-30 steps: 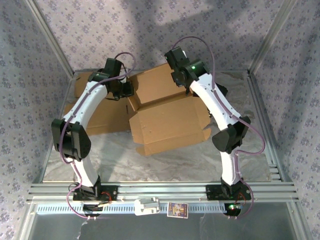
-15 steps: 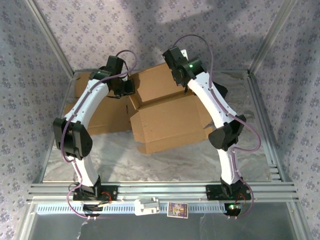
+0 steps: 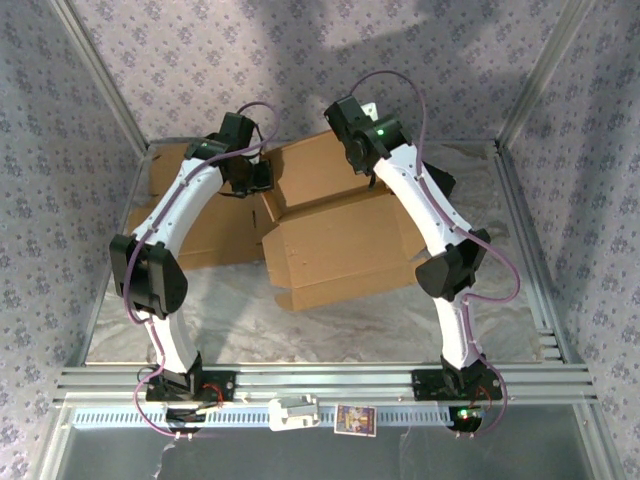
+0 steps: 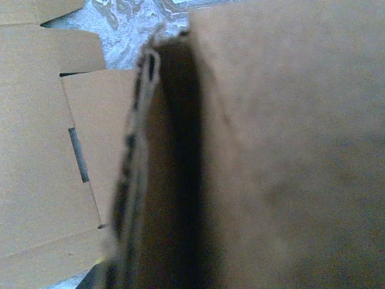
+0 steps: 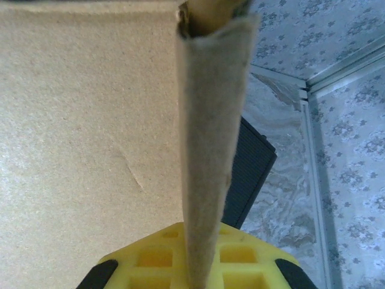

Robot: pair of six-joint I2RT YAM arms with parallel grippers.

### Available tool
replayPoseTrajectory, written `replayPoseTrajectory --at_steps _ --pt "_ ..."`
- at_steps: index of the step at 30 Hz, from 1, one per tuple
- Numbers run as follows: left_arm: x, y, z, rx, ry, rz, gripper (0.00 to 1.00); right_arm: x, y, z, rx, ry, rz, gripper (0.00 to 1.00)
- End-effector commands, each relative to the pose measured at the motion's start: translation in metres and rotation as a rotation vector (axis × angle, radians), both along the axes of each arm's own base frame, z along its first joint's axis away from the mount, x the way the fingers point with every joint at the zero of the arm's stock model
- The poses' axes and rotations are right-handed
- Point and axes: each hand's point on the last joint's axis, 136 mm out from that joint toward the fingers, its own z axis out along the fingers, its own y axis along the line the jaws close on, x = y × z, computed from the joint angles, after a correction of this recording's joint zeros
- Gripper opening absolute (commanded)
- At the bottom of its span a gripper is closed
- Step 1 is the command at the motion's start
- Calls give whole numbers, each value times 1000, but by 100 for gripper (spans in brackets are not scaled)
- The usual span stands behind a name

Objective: Fold the paper box

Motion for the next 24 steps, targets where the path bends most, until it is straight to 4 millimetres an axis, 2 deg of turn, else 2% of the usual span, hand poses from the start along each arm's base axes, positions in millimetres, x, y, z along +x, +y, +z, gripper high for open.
replayPoseTrajectory --at_steps 1,6,12,17,24 --pt "-2 -7 -2 -8 -9 -20 0 -6 4 -9 38 21 -7 0" --pt "-1 1 -28 45 -24 0 0 -21 3 -33 76 46 -73 0" --pt "9 -8 -58 -4 -72 -5 0 -27 9 -59 140 28 -82 0" --pt "5 -17 -80 -43 -54 -35 12 -31 8 -83 148 70 -85 0" --pt "-10 -29 -86 -112 -41 -100 31 -35 3 -99 187 83 -88 0"
